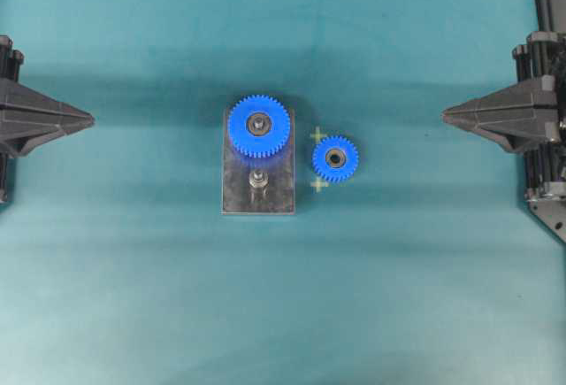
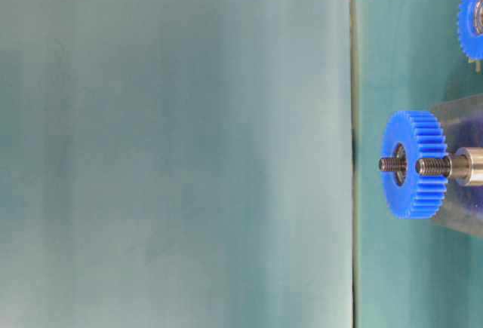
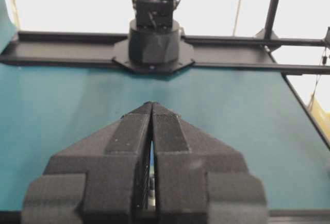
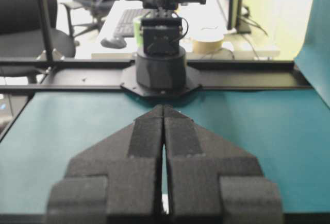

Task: Fit the small gear onto the shaft.
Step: 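Move the right gripper over the small blue gear and descend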

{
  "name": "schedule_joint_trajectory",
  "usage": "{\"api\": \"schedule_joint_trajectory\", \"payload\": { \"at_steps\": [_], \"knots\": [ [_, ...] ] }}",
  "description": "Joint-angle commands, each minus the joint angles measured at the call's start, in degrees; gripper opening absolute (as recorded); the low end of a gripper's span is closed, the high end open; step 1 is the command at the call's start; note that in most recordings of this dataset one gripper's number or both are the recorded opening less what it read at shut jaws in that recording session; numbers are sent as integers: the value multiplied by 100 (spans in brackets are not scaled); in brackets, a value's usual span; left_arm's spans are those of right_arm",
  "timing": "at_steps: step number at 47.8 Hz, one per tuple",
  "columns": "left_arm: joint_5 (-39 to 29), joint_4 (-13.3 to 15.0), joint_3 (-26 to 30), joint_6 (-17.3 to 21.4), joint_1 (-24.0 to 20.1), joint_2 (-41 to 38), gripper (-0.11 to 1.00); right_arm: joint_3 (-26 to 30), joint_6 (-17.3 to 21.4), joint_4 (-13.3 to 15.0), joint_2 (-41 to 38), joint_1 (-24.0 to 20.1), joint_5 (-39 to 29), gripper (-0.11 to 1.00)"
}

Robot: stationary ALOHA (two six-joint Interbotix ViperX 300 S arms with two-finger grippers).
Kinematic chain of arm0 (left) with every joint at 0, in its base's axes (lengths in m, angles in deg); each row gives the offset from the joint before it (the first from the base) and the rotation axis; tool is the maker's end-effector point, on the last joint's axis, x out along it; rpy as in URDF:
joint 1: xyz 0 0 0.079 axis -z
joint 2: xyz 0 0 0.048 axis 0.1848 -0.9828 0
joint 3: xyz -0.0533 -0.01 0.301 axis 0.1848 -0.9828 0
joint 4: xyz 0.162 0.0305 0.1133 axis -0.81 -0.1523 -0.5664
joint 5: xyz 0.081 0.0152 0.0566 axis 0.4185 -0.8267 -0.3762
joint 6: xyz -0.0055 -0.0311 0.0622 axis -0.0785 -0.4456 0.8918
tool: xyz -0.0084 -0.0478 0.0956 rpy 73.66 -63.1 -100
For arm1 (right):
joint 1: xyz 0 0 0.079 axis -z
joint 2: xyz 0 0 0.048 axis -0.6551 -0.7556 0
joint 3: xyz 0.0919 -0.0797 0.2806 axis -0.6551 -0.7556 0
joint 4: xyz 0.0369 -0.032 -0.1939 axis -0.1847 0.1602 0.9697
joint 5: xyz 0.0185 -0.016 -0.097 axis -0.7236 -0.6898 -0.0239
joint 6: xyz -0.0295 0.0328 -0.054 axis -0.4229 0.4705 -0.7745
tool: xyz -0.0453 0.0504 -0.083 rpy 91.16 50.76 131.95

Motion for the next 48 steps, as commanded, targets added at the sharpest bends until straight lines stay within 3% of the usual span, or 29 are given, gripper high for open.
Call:
{"api": "schedule_joint_trajectory", "payload": {
  "at_steps": [1,8,11,17,28,37,44,48],
  "knots": [
    [18,-53,97,-193,-18,-9,0,44,18,-53,-53,62,18,1],
    [-105,-53,158,-290,-35,-9,0,299,360,-861,-114,193,-1046,1],
    [-229,-53,229,-281,-70,-35,0,554,483,-1002,-220,255,-1828,1],
    [-791,-53,404,-281,-105,-149,0,1134,571,-1002,-624,316,-3217,1],
    [-2197,-53,791,-272,-97,-703,0,1960,1178,-1028,-1811,598,-4271,1],
    [-2232,-62,800,-255,-97,-984,0,2276,1195,-835,-2672,773,-5247,1],
    [-2232,-62,809,-255,-62,-1099,0,2496,1204,-483,-3261,782,-5344,1],
    [-2232,-70,817,-255,-18,-1204,0,2610,1213,-475,-3560,853,-5344,1]
  ]
}}
